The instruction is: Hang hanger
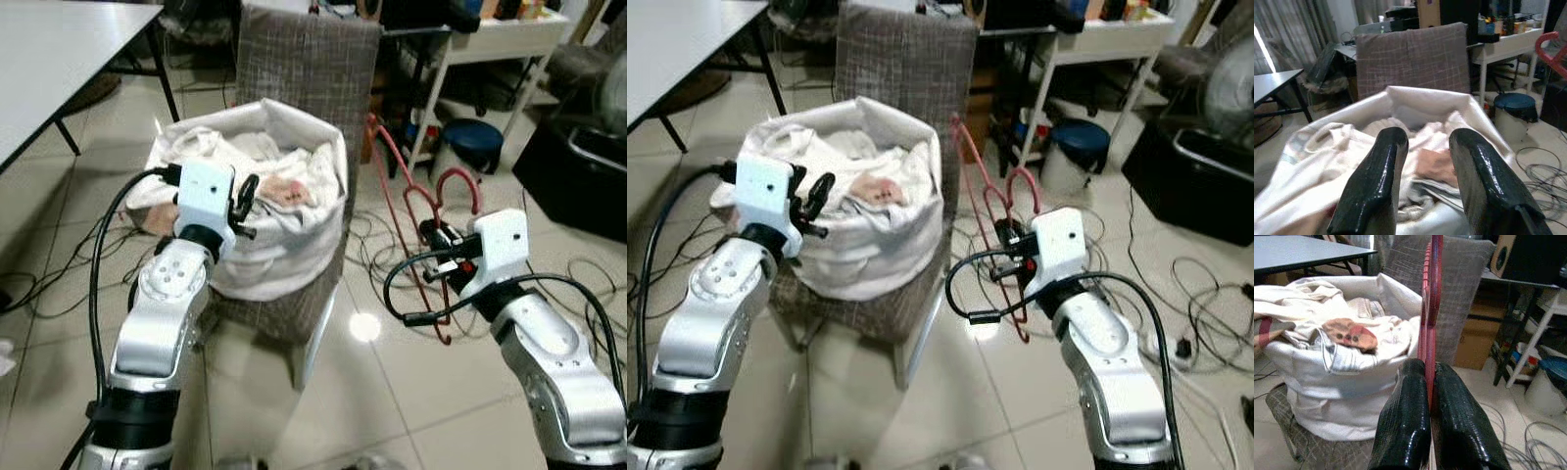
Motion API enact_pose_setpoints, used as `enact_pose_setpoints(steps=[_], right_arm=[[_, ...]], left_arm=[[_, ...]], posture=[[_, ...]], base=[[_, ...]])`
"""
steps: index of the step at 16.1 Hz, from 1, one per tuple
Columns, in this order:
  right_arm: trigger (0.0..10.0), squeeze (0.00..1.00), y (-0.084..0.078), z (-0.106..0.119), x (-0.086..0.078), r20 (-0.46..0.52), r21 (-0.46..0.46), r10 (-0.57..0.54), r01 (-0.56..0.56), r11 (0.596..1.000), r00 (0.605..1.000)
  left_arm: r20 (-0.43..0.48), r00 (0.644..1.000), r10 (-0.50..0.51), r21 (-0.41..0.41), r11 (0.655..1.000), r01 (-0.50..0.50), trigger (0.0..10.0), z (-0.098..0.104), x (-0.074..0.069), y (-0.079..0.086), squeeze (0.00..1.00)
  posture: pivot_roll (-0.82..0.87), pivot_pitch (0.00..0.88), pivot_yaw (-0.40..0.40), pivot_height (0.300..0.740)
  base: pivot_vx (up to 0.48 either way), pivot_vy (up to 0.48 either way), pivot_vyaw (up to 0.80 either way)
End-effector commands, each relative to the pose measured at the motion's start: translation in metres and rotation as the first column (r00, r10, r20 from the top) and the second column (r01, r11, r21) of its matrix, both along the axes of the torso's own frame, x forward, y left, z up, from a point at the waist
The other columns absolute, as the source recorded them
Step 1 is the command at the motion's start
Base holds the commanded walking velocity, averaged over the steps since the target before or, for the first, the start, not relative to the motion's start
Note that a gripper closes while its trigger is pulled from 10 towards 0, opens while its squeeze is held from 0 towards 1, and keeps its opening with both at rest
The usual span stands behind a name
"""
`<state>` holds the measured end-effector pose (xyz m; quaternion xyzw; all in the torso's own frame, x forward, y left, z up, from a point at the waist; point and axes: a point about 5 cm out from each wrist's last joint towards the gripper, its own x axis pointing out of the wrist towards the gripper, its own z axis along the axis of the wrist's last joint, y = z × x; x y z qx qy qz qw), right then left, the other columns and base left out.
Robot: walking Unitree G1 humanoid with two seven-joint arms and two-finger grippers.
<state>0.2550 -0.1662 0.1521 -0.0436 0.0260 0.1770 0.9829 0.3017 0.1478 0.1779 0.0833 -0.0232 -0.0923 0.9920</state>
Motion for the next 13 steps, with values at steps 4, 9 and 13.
enact_pose_setpoints(steps=[4,9,13], right_arm=[[10.0,0.0,0.006,0.008,-0.002,0.023,0.011,0.051,-0.051,0.999,0.998],[10.0,0.0,0.004,0.008,-0.004,0.019,-0.006,0.081,-0.08,0.997,0.997],[10.0,0.0,-0.003,0.013,-0.015,-0.029,-0.019,0.24,-0.241,0.97,0.97]], left_arm=[[0.005,1.0,0.031,0.015,0.999,-0.031,10.0,0.003,0.001,0.01,0.0],[0.01,1.0,0.03,0.024,0.999,-0.03,10.0,0.004,0.003,0.01,0.0],[-0.083,0.984,-0.16,0.037,0.986,0.164,10.0,-0.004,0.012,-0.006,0.0]], posture=[[-0.06,0.074,-0.015,0.74],[-0.06,0.064,-0.012,0.74],[-0.05,0.045,0.006,0.74]], base=[[0.423,0.0,0.0],[0.419,0.0,0.0],[0.077,0.0,0.0]])
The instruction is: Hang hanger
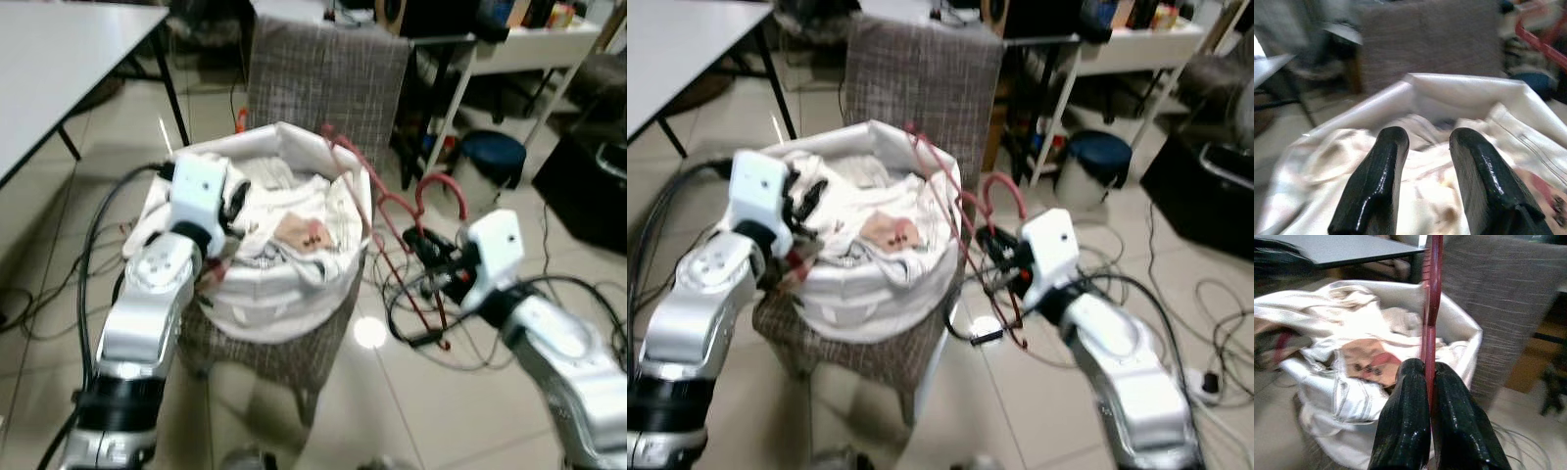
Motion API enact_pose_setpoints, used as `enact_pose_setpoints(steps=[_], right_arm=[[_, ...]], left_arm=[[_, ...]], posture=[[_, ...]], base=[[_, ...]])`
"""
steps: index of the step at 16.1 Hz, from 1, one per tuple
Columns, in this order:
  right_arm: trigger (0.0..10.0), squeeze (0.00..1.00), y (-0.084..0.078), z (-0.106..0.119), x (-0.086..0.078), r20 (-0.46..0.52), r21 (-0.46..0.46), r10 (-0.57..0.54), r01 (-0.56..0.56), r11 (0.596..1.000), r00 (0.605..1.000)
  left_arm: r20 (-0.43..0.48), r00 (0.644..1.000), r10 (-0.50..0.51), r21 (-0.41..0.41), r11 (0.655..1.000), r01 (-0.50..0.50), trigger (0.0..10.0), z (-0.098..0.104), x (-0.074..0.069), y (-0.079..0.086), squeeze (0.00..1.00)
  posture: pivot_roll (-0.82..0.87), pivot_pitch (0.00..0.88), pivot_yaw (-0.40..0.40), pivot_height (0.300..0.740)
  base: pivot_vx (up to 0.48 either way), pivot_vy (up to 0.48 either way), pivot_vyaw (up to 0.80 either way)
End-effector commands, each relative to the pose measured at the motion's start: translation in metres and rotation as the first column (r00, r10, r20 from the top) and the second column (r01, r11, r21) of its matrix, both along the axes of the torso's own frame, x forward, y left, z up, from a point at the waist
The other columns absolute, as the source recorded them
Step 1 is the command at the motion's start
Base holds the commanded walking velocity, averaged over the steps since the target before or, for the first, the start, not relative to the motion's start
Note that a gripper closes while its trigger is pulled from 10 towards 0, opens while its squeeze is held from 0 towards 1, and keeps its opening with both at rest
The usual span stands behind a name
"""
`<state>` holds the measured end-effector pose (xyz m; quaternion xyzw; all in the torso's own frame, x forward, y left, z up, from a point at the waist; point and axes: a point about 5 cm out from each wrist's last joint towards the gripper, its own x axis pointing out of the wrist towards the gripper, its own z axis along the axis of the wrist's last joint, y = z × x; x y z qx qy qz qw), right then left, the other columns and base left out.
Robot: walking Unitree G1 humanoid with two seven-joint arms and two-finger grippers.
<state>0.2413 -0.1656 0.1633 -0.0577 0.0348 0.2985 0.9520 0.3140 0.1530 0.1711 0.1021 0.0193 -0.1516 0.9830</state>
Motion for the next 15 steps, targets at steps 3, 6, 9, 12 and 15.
enact_pose_setpoints(steps=[3,6,9,12,15], right_arm=[[10.0,0.0,-0.013,0.004,-0.011,-0.056,0.004,0.096,-0.096,0.995,0.994],[10.0,0.0,-0.01,0.004,-0.012,-0.07,-0.023,0.133,-0.135,0.991,0.989],[10.0,0.0,-0.004,0.004,-0.015,-0.09,-0.014,0.174,-0.176,0.984,0.981],[10.0,0.0,-0.007,0.007,-0.023,-0.104,-0.021,0.183,-0.187,0.982,0.978],[10.0,0.0,-0.013,0.007,-0.034,-0.139,-0.042,0.186,-0.193,0.98,0.973]], left_arm=[[-0.094,0.983,-0.158,-0.006,0.987,0.158,10.0,-0.006,0.023,-0.006,0.0],[-0.156,0.97,-0.189,0.03,0.98,0.195,10.0,-0.013,0.032,-0.002,1.0],[-0.237,0.949,-0.208,0.037,0.974,0.223,10.0,-0.02,0.043,0.0,1.0],[-0.254,0.953,-0.162,0.096,0.977,0.192,10.0,-0.028,0.055,0.005,1.0],[-0.287,0.943,-0.166,0.12,0.971,0.207,10.0,-0.032,0.058,0.005,0.0]], posture=[[-0.05,0.03,0.021,0.74],[-0.06,0.023,0.042,0.74],[-0.08,0.021,0.057,0.74],[-0.11,0.033,0.073,0.74],[-0.13,0.045,0.084,0.74]], base=[[0.0,0.0,0.0],[0.0,0.0,0.0],[0.0,0.0,0.0],[0.0,0.0,0.0],[0.0,0.0,0.0]])
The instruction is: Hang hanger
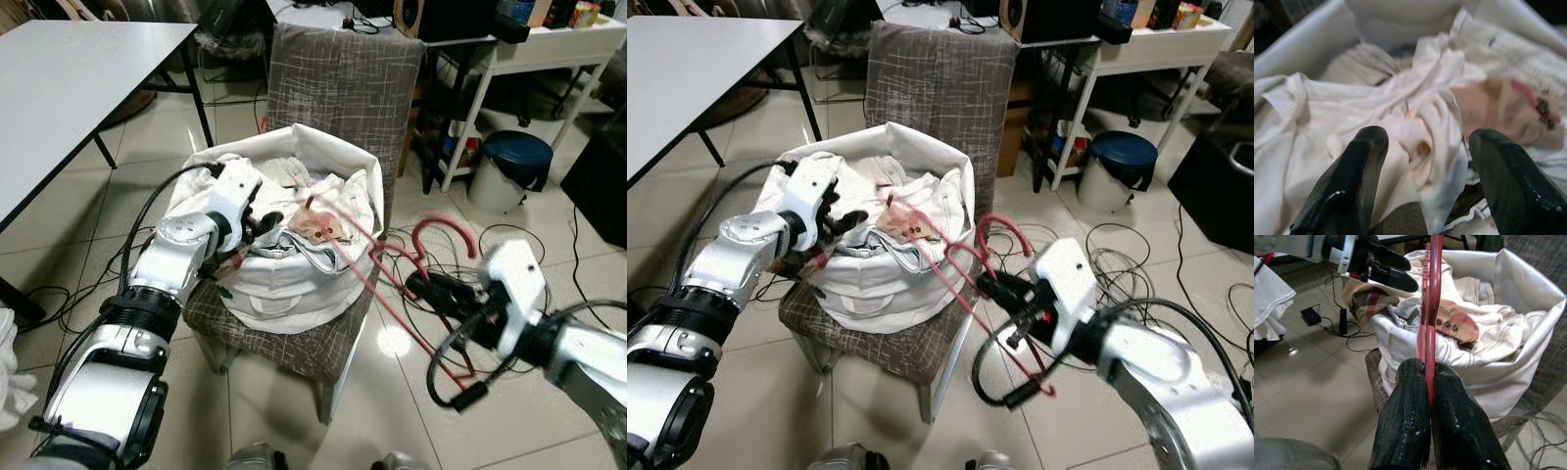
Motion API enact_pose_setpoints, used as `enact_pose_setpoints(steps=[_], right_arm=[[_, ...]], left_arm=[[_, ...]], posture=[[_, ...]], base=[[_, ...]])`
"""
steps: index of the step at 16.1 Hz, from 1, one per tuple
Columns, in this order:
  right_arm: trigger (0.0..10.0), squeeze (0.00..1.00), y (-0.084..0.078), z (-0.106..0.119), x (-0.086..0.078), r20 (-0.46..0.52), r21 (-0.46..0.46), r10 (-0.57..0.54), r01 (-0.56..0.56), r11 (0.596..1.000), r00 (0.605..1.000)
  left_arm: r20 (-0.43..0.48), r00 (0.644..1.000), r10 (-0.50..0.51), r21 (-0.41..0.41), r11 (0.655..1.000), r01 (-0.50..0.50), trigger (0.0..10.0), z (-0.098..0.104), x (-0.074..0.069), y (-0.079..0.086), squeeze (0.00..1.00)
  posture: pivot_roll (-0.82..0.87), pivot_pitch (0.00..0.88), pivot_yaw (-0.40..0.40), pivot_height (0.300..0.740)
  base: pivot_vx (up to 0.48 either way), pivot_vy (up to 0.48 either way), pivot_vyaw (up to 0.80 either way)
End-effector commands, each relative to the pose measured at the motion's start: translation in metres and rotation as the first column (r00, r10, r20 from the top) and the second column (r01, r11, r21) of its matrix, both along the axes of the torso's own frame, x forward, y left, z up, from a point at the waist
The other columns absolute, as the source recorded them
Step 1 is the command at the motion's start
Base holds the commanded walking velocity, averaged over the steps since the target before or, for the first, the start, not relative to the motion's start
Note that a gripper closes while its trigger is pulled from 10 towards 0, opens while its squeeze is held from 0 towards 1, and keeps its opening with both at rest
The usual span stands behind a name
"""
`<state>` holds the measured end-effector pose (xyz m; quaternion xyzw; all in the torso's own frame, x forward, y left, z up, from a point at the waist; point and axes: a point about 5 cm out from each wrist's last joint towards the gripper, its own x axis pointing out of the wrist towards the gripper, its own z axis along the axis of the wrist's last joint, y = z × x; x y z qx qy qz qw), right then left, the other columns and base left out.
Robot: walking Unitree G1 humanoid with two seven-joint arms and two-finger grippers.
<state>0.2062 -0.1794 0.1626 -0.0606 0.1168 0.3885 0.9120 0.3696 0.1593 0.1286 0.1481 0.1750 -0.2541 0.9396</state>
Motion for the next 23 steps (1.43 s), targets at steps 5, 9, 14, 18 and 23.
enact_pose_setpoints(steps=[5,9,14,18,23], right_arm=[[10.0,0.0,-0.001,0.005,-0.018,-0.065,0.007,0.042,-0.042,0.999,0.997],[10.0,0.0,-0.013,0.009,-0.018,-0.042,-0.035,-0.033,0.032,0.999,0.999],[10.0,0.0,-0.027,0.014,-0.014,-0.013,-0.072,-0.077,0.076,0.995,0.997],[10.0,0.0,-0.024,0.014,-0.011,-0.016,-0.062,-0.057,0.056,0.997,0.998],[10.0,0.0,-0.022,0.014,-0.007,-0.008,-0.055,-0.053,0.052,0.997,0.999]], left_arm=[[-0.004,1.0,0.024,0.138,0.99,-0.023,10.0,-0.005,0.01,0.015,0.0],[-0.048,0.999,0.006,0.151,0.989,0.002,6.9,-0.014,0.008,0.015,0.0],[-0.119,0.993,0.005,0.098,0.995,0.006,0.0,-0.025,0.002,0.02,0.0],[-0.12,0.993,0.008,0.089,0.996,0.003,0.0,-0.027,0.001,0.021,0.0],[-0.119,0.993,0.005,0.081,0.997,0.005,0.0,-0.027,0.001,0.018,0.0]], posture=[[-0.15,0.071,0.131,0.74],[-0.15,0.077,0.129,0.74],[-0.15,0.074,0.129,0.74],[-0.13,0.067,0.118,0.74],[-0.13,0.052,0.127,0.74]], base=[[0.0,0.0,0.0],[0.0,0.0,0.0],[0.0,0.0,0.0],[0.0,0.0,0.0],[0.0,0.0,0.0]])
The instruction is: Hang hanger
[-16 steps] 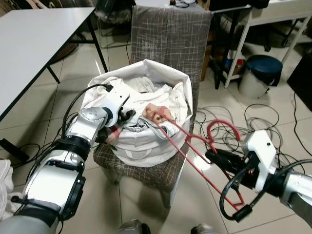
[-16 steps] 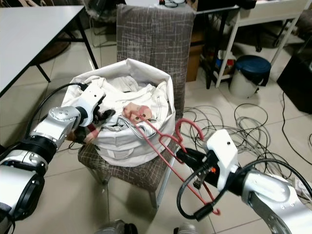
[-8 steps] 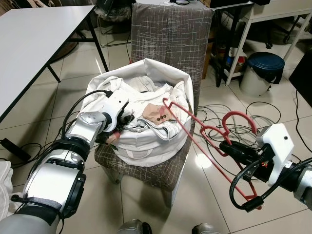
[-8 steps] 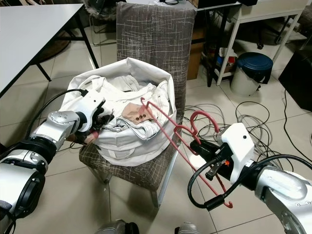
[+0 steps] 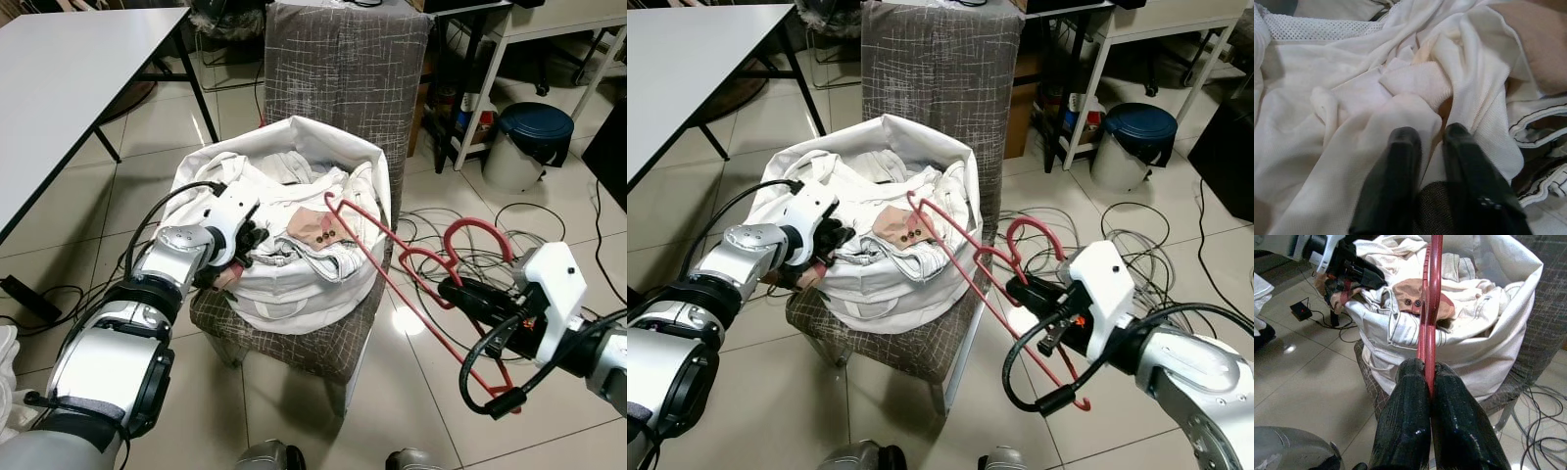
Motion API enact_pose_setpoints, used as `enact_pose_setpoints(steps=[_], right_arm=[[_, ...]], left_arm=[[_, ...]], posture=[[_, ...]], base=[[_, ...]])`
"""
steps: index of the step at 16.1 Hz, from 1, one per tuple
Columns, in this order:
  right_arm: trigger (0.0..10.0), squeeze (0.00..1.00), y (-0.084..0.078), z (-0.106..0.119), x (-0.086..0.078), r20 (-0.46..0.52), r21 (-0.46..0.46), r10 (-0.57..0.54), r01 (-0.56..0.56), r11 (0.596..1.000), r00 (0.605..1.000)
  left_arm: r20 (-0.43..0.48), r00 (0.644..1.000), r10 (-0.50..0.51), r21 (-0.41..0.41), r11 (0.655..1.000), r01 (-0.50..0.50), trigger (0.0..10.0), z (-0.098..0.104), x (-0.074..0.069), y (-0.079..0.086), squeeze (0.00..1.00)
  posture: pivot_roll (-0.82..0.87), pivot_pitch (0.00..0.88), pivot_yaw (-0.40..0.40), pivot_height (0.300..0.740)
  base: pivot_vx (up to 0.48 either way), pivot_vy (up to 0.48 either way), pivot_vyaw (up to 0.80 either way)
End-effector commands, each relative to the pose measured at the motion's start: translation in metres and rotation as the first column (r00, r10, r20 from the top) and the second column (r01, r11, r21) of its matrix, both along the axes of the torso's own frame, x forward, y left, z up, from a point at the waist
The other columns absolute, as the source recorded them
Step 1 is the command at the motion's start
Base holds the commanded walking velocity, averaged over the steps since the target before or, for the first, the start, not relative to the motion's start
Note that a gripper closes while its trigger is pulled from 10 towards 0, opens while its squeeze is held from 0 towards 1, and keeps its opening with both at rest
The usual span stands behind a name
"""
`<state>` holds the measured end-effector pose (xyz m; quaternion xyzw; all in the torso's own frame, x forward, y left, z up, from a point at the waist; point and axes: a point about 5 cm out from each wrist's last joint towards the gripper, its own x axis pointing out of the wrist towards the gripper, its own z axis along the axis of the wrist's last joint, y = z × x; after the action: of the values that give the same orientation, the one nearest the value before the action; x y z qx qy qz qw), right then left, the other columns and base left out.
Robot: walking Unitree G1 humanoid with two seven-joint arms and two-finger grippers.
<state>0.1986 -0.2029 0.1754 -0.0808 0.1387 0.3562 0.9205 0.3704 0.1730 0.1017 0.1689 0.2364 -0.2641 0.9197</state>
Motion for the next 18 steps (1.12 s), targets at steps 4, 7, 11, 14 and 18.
enact_pose_setpoints(steps=[4,7,11,14,18], right_arm=[[10.0,0.0,0.003,0.001,0.002,0.024,0.008,-0.002,0.002,1.0,1.0],[10.0,0.0,0.0,0.003,0.004,0.046,0.004,-0.02,0.02,1.0,0.999],[10.0,0.0,-0.003,0.004,-0.001,0.055,-0.002,-0.036,0.036,0.999,0.998],[10.0,0.0,0.0,0.002,-0.001,0.056,0.006,-0.042,0.041,0.999,0.998],[10.0,0.0,0.001,0.002,-0.001,0.085,0.019,-0.078,0.077,0.997,0.993]], left_arm=[[0.03,0.999,0.035,-0.007,0.999,-0.035,0.0,0.006,0.002,0.01,0.0],[0.109,0.993,0.055,-0.043,0.998,-0.051,0.0,0.027,0.011,0.017,0.0],[0.241,0.966,0.091,-0.096,0.993,-0.07,0.0,0.077,0.026,0.031,0.0],[0.359,0.924,0.132,-0.107,0.989,-0.099,0.0,0.112,0.035,0.037,0.0],[0.43,0.893,0.132,0.053,0.984,-0.171,0.0,0.117,0.035,0.049,0.0]], posture=[[-0.13,0.046,0.129,0.74],[-0.14,0.041,0.141,0.74],[-0.14,0.029,0.154,0.74],[-0.14,0.023,0.167,0.74],[-0.14,0.025,0.181,0.74]], base=[[0.0,0.0,0.0],[0.0,0.0,0.0],[0.0,0.0,0.0],[0.0,0.0,0.0],[0.0,0.0,0.0]])
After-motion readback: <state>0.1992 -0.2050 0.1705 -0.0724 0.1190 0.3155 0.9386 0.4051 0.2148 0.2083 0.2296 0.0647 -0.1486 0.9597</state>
